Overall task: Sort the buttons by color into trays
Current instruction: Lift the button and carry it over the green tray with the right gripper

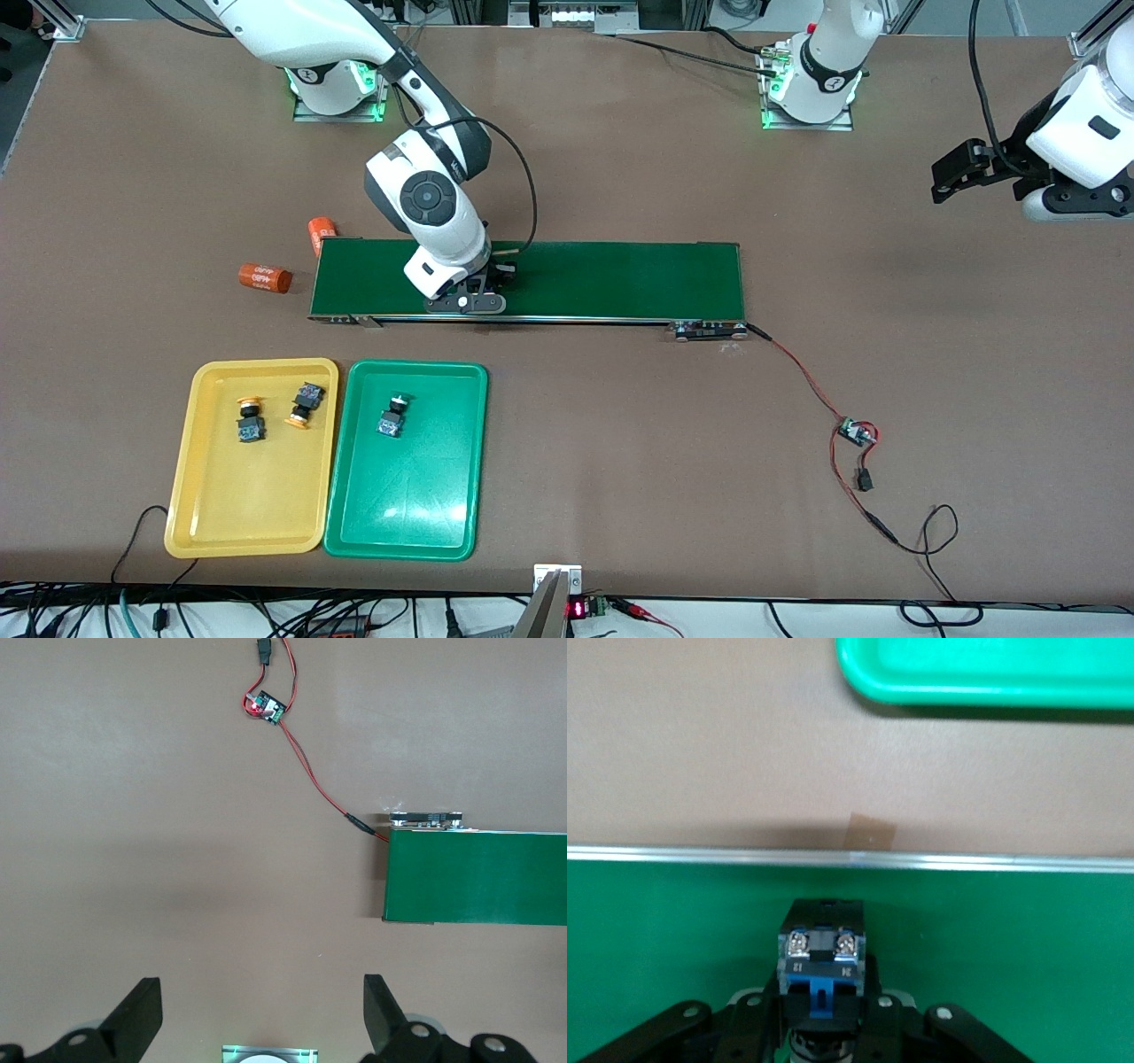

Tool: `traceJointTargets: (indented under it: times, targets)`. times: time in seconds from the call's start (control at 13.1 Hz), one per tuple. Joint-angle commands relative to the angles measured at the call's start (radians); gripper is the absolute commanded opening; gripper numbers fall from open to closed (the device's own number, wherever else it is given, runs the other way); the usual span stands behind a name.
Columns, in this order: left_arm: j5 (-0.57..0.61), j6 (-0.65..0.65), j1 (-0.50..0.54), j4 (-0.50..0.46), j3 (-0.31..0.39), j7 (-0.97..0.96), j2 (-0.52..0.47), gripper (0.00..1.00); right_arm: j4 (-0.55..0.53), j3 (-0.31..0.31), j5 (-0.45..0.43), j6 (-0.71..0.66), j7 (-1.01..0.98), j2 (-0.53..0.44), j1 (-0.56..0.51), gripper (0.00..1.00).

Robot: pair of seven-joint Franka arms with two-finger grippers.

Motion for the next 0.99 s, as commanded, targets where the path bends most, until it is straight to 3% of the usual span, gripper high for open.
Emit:
traceJointTargets:
  times: [0.0, 0.38, 0.53, 0.76, 0.91]
  targets:
    - [0.008, -0.025, -0.001, 0.03, -0.002, 0.024, 0.009, 1.0, 0.031, -0.011, -0.014, -0.005, -0.014, -0.047, -0.021, 0.08]
    - [0.008, -0.025, -0.003, 0.028, -0.002, 0.032, 0.009, 1.0, 0.181, -0.072, -0.01, -0.005, -0.166, -0.021, -0.044, 0.08]
    - [0.007, -0.012, 0.0, 0.027, -0.002, 0.096, 0.009, 1.0, 0.245, -0.127, -0.007, -0.001, -0.256, 0.055, -0.046, 0.08]
    - [0.004, 0.037, 0.008, 0.01, -0.002, 0.159, 0.008, 1.0, 0.318, -0.158, -0.007, 0.031, -0.283, 0.143, -0.05, 0.08]
    - [0.004, 0.056, 0.014, 0.005, -0.001, 0.162, 0.008, 1.0, 0.327, -0.172, -0.011, 0.144, -0.286, 0.194, -0.05, 0.08]
